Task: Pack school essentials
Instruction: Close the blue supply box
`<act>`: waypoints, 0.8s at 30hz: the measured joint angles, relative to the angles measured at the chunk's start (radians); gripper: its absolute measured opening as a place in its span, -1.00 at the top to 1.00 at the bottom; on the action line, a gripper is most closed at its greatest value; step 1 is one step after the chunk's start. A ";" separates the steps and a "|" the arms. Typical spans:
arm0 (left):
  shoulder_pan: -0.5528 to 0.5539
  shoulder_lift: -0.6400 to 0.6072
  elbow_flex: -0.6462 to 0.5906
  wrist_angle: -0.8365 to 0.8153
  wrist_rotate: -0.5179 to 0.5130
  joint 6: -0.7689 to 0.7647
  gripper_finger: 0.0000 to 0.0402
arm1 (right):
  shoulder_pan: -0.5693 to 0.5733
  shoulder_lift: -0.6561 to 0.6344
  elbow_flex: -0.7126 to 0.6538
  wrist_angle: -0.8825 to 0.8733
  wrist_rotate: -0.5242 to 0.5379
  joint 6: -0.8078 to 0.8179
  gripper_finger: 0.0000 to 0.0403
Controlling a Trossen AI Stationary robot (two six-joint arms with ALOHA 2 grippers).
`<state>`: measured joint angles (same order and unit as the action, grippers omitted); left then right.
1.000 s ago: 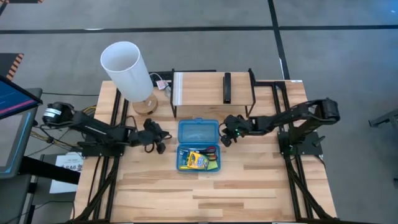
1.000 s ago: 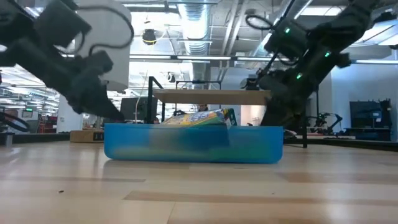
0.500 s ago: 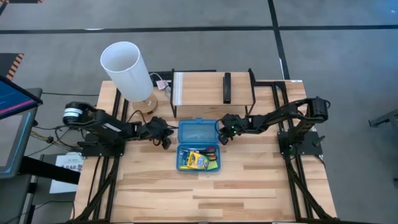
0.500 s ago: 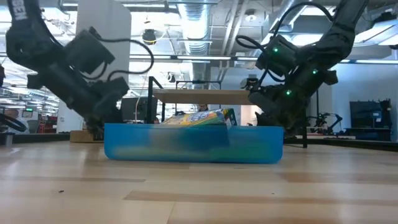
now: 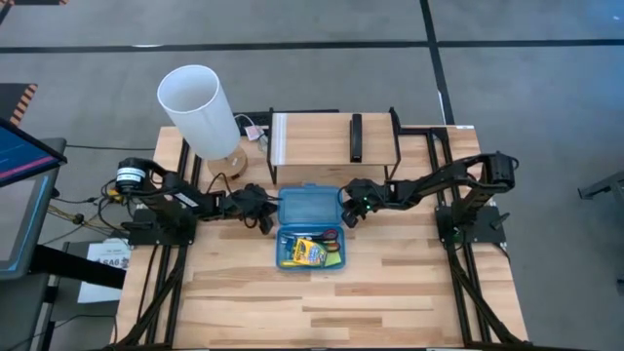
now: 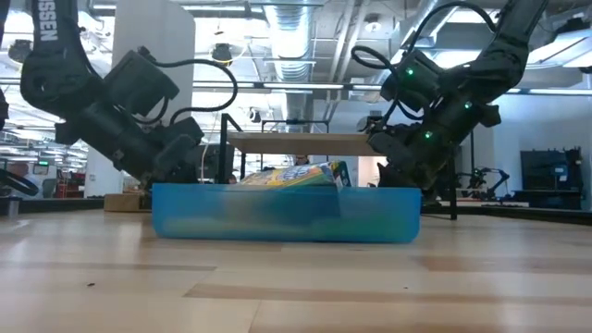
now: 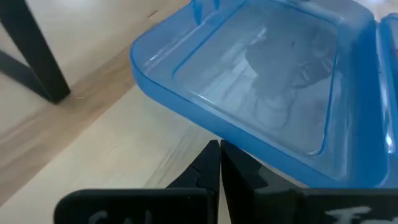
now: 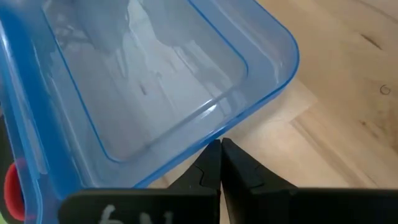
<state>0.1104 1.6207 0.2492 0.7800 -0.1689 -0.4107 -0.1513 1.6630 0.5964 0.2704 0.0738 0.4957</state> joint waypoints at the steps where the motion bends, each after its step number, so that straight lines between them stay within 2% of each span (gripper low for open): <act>1: 0.000 0.000 0.002 -0.001 0.001 0.001 0.99 | 0.000 0.000 0.000 0.000 0.000 0.000 0.87; 13: -0.010 -0.006 0.004 0.001 0.020 0.018 0.99 | 0.024 -0.080 -0.001 -0.002 0.000 -0.006 0.87; 24: -0.010 -0.007 0.005 0.050 0.094 0.023 0.99 | 0.068 -0.183 0.001 -0.006 0.000 -0.026 0.87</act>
<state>0.1001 1.6138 0.2543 0.8297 -0.0745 -0.3878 -0.0837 1.4797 0.5972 0.2642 0.0740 0.4696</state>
